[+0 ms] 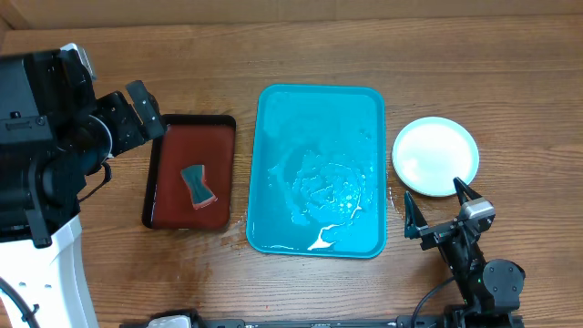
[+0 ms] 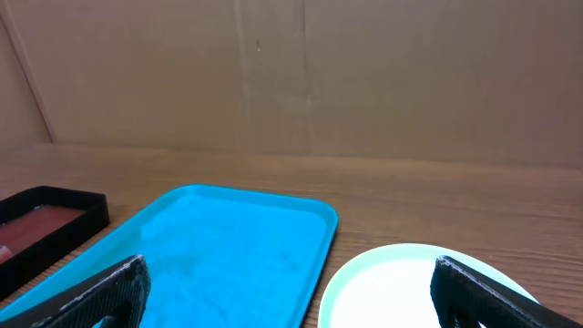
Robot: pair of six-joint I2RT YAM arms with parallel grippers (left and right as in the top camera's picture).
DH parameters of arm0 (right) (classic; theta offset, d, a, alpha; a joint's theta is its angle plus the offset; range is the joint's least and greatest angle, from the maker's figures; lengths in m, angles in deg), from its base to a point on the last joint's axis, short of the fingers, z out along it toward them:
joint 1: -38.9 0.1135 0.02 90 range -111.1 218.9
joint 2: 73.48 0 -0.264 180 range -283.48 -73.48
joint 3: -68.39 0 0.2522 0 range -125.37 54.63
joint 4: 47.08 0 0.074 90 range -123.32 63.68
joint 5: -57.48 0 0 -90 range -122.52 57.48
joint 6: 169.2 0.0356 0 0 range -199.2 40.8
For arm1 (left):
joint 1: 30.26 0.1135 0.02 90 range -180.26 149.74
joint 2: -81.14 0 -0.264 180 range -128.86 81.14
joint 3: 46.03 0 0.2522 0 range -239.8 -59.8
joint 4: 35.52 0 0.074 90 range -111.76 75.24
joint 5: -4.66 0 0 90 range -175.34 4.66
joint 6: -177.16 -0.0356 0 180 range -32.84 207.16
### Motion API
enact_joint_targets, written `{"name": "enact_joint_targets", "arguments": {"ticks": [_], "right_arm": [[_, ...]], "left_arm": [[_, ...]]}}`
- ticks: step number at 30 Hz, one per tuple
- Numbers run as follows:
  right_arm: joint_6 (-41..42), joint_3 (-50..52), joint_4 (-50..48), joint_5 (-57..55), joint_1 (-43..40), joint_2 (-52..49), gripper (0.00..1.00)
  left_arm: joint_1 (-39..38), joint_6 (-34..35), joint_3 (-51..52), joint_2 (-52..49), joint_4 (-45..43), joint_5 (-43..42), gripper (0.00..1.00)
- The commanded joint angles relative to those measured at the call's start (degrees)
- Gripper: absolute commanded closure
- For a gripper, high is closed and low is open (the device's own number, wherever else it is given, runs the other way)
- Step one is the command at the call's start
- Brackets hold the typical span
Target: Clean dirty plates on tray and stack at the side
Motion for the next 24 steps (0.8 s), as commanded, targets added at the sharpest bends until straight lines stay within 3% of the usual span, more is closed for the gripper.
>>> {"name": "enact_joint_targets", "arguments": {"ticks": [1,7,12,13,20,24], "right_arm": [[0.2,0.6,-0.4,0.2,0.1,0.6,0.00],[0.2,0.6,-0.4,0.2,0.1,0.6,0.00],[0.2,0.6,-0.4,0.2,0.1,0.6,0.00],[0.2,0.6,-0.4,0.2,0.1,0.6,0.00],[0.2,0.6,-0.4,0.2,0.1,0.6,0.00],[0.2,0.6,-0.4,0.2,0.1,0.6,0.00]], "left_arm": [[0.1,0.0,-0.7,-0.3,-0.1,-0.7,0.00],[-0.4,-0.5,-0.6,0.8,-0.4,0.0,0.00],[-2.4,-0.7,7.7,8.4,-12.0,3.4,0.00],[-3.1,-2.1,15.4,13.0,-19.5,2.8,0.00],[-4.1,-8.4,53.1,35.1,-50.3,-4.3,0.00],[-4.1,-8.3,68.2,45.4,-59.1,-5.9,0.00]]}}
